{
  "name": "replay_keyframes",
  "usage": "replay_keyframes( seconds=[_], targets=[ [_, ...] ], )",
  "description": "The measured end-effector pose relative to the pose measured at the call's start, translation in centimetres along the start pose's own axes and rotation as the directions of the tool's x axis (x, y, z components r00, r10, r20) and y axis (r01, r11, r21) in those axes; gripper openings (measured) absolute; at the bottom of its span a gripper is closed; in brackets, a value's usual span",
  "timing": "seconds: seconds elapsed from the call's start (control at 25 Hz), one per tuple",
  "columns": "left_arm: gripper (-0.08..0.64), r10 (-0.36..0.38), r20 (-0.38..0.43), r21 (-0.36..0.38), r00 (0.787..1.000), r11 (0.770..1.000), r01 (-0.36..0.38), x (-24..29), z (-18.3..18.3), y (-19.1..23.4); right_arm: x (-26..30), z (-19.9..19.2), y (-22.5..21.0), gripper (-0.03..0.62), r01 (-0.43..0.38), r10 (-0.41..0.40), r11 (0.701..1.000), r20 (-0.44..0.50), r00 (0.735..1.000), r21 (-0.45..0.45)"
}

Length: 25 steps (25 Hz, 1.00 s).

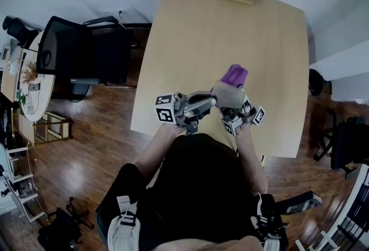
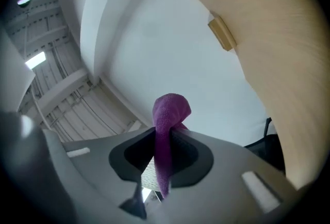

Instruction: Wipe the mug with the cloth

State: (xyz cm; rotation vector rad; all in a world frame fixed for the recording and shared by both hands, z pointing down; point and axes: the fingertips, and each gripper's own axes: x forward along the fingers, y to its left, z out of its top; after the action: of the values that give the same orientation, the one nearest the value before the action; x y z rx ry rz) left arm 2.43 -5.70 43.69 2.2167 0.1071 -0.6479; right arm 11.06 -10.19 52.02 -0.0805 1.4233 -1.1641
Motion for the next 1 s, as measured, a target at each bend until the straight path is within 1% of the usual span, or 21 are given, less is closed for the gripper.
replay_keyframes(
  seconds=[0.08,0.12,0.16,0.2,0.24,0.28,0.32,0.36,0.44,0.52,0.68,0.76,0.88,0.92,0.96,1.0],
  targets=[
    [0.043,0.022,0.028,0.031,0.999,0.999,-0.023,-0.5,0.7,0.4,-0.9,2.1,1.6,0.063,-0.058,0.059,0.998,0.087,0.994,-0.017],
    [0.043,0.023,0.058,0.036,0.998,0.999,-0.026,-0.8,1.2,0.4,-1.5,3.3,2.2,0.063,-0.069,0.073,0.997,0.134,0.988,-0.033],
    [0.043,0.018,0.092,0.036,0.996,0.999,-0.021,-1.1,1.8,0.4,-2.0,4.3,2.2,0.063,-0.052,0.058,0.998,0.174,0.983,-0.039],
    [0.043,0.007,0.125,0.033,0.992,0.999,-0.012,-1.2,2.3,0.2,-2.5,4.8,1.5,0.063,-0.002,0.007,1.0,0.197,0.98,-0.028],
    [0.043,-0.004,0.149,0.034,0.989,0.999,-0.001,-1.2,2.7,0.1,-2.9,4.6,0.2,0.063,0.072,-0.07,0.997,0.198,0.978,0.0],
    [0.043,-0.014,0.163,0.038,0.986,0.999,0.008,-0.9,2.9,0.0,-3.1,3.7,-1.4,0.063,0.145,-0.15,0.989,0.173,0.973,0.039],
    [0.043,-0.021,0.168,0.043,0.986,0.999,0.014,-0.6,2.9,0.0,-2.8,2.2,-2.8,0.063,0.198,-0.207,0.977,0.129,0.97,0.077],
    [0.043,-0.021,0.166,0.049,0.986,0.999,0.013,-0.2,2.9,0.3,-2.2,0.3,-3.6,0.063,0.222,-0.231,0.969,0.078,0.97,0.109],
    [0.043,0.0,0.148,0.072,0.989,0.997,-0.011,0.6,2.7,1.0,-0.9,-2.7,-4.1,0.063,0.211,-0.215,0.965,0.009,0.977,0.154],
    [0.043,0.034,0.131,0.103,0.991,0.994,-0.048,0.9,2.8,1.5,-0.4,-3.4,-4.0,0.063,0.188,-0.192,0.968,0.007,0.981,0.169],
    [0.041,0.087,0.081,0.177,0.993,0.979,-0.1,1.2,2.4,1.7,-0.8,-1.7,-2.6,0.063,0.126,-0.139,0.979,0.075,0.987,0.163],
    [0.041,0.107,0.078,0.207,0.991,0.971,-0.121,1.0,2.6,1.8,-1.0,-0.2,-1.2,0.063,0.07,-0.09,0.986,0.133,0.987,0.148],
    [0.041,0.141,0.129,0.215,0.982,0.962,-0.167,-0.1,3.7,2.7,-1.4,3.1,1.9,0.063,-0.041,0.025,0.997,0.231,0.973,0.064],
    [0.041,0.147,0.157,0.207,0.976,0.962,-0.178,-0.7,4.1,2.9,-1.6,4.0,2.4,0.063,-0.046,0.035,0.998,0.253,0.967,0.038],
    [0.041,0.144,0.19,0.197,0.971,0.963,-0.181,-1.1,4.6,3.0,-1.9,4.5,2.2,0.063,-0.019,0.01,0.999,0.261,0.965,0.032],
    [0.041,0.133,0.22,0.189,0.966,0.966,-0.176,-1.4,5.0,2.9,-2.2,4.4,1.2,0.063,0.039,-0.05,0.998,0.248,0.968,0.047]
  ],
)
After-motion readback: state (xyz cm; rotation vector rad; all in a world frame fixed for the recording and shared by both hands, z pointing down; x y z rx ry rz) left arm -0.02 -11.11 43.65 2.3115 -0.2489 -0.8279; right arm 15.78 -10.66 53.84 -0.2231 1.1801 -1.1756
